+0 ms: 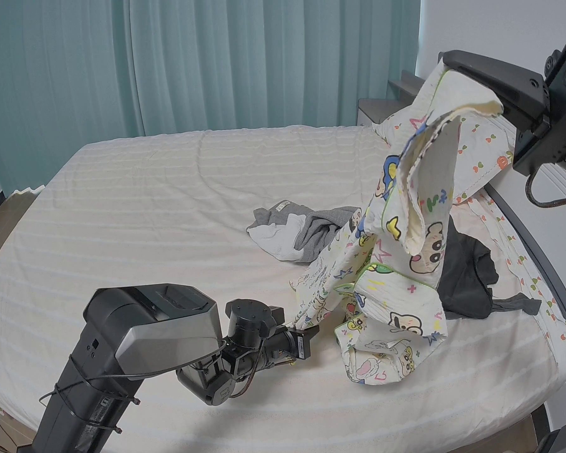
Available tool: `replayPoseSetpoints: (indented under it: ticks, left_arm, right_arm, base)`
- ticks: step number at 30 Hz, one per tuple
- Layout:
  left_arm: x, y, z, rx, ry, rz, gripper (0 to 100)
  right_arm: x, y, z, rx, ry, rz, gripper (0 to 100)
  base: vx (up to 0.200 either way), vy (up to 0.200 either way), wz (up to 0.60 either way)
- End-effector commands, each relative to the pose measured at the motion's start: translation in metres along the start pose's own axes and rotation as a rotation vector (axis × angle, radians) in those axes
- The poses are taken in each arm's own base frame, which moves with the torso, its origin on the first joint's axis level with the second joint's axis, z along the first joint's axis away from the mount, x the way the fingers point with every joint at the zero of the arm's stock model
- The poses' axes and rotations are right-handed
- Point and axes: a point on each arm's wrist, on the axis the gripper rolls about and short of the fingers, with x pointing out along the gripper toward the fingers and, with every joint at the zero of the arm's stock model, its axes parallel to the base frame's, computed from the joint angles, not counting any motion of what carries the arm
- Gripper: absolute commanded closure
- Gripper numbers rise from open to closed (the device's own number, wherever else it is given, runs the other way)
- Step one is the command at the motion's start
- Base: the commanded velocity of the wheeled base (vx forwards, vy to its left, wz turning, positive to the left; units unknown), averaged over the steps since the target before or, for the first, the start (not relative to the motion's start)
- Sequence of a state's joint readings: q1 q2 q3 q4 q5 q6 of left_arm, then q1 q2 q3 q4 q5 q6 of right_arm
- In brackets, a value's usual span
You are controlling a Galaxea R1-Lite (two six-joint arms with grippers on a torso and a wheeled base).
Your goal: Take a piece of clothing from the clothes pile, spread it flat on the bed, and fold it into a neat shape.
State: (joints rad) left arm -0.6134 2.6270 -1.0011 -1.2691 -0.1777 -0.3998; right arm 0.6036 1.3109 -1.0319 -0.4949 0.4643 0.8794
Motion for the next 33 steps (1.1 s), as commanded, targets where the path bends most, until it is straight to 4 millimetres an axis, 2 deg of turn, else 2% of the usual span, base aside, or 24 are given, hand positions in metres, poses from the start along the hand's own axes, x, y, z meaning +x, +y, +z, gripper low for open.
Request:
replayPoseSetpoints:
  ticks: [1,2,6,7,10,15,16,17,19,21,23,27,33]
  left_arm:
    - [-0.006,0.002,0.007,-0.008,-0.018,0.023,100]
    - [-0.011,0.005,0.019,-0.017,-0.049,0.043,100]
    - [-0.017,0.008,0.037,-0.049,-0.109,0.079,100]
    - [-0.024,0.006,0.053,-0.078,-0.166,0.096,100]
    - [-0.042,-0.001,0.082,-0.135,-0.246,0.100,100]
    - [-0.074,-0.009,0.114,-0.144,-0.326,0.099,100]
    - [-0.074,-0.009,0.114,-0.144,-0.326,0.099,100]
    - [-0.087,-0.013,0.128,-0.144,-0.381,0.121,100]
    - [-0.093,-0.014,0.136,-0.145,-0.413,0.137,100]
    - [-0.109,-0.016,0.156,-0.150,-0.502,0.179,100]
    - [-0.117,-0.017,0.164,-0.150,-0.537,0.192,100]
    - [-0.145,-0.025,0.188,-0.158,-0.654,0.241,100]
    - [-0.180,-0.044,0.198,-0.160,-0.723,0.242,100]
  right_arm:
    - [-0.004,-0.005,0.003,-0.004,-0.019,-0.024,100]
    - [-0.005,-0.007,0.003,-0.004,-0.023,-0.036,100]
    - [-0.009,-0.011,0.003,-0.002,-0.030,-0.056,100]
    - [-0.012,-0.014,0.004,-0.003,-0.038,-0.070,100]
    - [-0.016,-0.023,0.006,0.000,-0.053,-0.110,100]
    - [-0.023,-0.038,0.010,0.002,-0.085,-0.177,100]
    - [-0.023,-0.038,0.010,0.002,-0.085,-0.177,100]
    - [-0.027,-0.046,0.012,0.007,-0.097,-0.210,100]
    - [-0.029,-0.051,0.012,0.010,-0.104,-0.229,100]
    - [-0.032,-0.069,0.014,0.029,-0.109,-0.288,100]
    - [-0.032,-0.077,0.015,0.036,-0.111,-0.310,100]
    - [-0.024,-0.092,0.029,0.006,-0.155,-0.311,100]
    - [-0.008,-0.106,0.039,-0.041,-0.201,-0.270,100]
  base:
    - [0.000,0.000,0.00]
    - [0.000,0.000,0.00]
    - [0.000,0.000,0.00]
    - [0.000,0.000,0.00]
    - [0.000,0.000,0.00]
    - [0.000,0.000,0.00]
    - [0.000,0.000,0.00]
    - [0.000,0.000,0.00]
    - [0.000,0.000,0.00]
    - [0.000,0.000,0.00]
    - [0.000,0.000,0.00]
    - [0.000,0.000,0.00]
    - [0.000,0.000,0.00]
